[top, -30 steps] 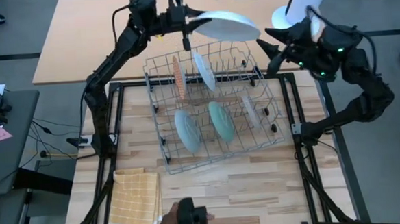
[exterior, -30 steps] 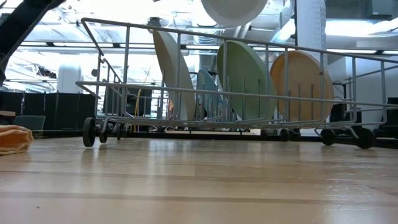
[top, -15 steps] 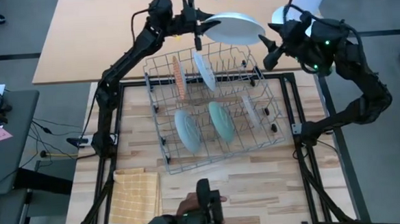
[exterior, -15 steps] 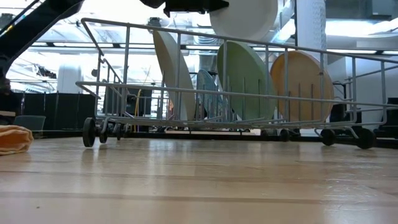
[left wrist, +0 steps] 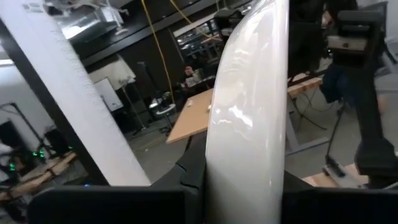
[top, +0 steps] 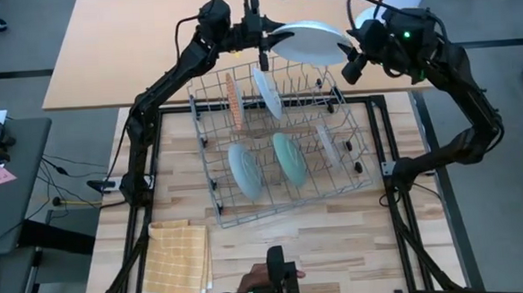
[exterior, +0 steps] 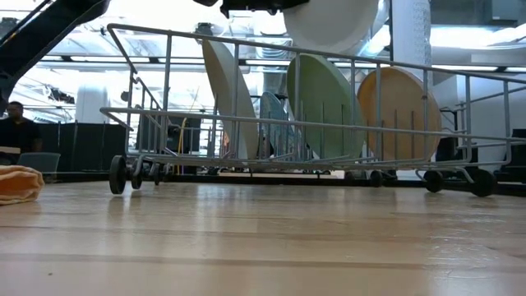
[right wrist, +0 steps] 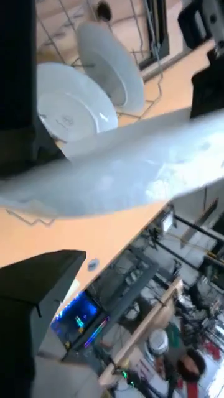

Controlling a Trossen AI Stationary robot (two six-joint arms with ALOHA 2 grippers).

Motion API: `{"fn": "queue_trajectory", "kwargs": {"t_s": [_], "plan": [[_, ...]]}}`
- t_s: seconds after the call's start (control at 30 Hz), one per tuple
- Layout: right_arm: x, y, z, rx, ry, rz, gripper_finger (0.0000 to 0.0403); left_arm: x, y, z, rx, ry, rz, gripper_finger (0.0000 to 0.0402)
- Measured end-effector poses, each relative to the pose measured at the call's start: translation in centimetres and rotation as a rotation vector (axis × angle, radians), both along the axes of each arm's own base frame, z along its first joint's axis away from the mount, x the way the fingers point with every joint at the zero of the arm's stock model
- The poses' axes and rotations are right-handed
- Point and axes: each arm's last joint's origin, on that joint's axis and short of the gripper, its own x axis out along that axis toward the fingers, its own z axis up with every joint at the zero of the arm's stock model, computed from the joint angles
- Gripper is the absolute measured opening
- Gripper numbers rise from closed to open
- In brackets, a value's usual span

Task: Sort dishes
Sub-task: Put the white plate in the dish rack

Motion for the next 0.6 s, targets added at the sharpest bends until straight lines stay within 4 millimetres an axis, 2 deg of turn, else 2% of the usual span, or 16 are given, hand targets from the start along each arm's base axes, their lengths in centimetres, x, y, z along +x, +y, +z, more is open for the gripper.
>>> {"fn": "queue_trajectory", "kwargs": {"t_s": [0.1, 0.27, 0.4, 0.6], "plan": [[0.04, -0.39, -0.13, 0.008, 0.000, -0.009, 0.0133, 0.16, -0.20, -0.02, -0.006, 0.001, -0.002, 0.0046], [0.27, -0.39, -0.42, 0.020, 0.024, 0.001, 0.0039, 0.28, -0.26, -0.21, -0.047, 0.013, 0.013, 0.0046], [0.37, -0.24, -0.44, 0.028, 0.018, 0.002, 0.0030, 0.49, -0.50, -0.19, -0.094, 0.004, 0.019, 0.0055], [0.21, -0.30, -0.60, 0.065, -0.028, -0.117, 0.0024, -0.01, -0.93, 0.01, -0.328, 0.013, 0.147, 0.0110]]}}
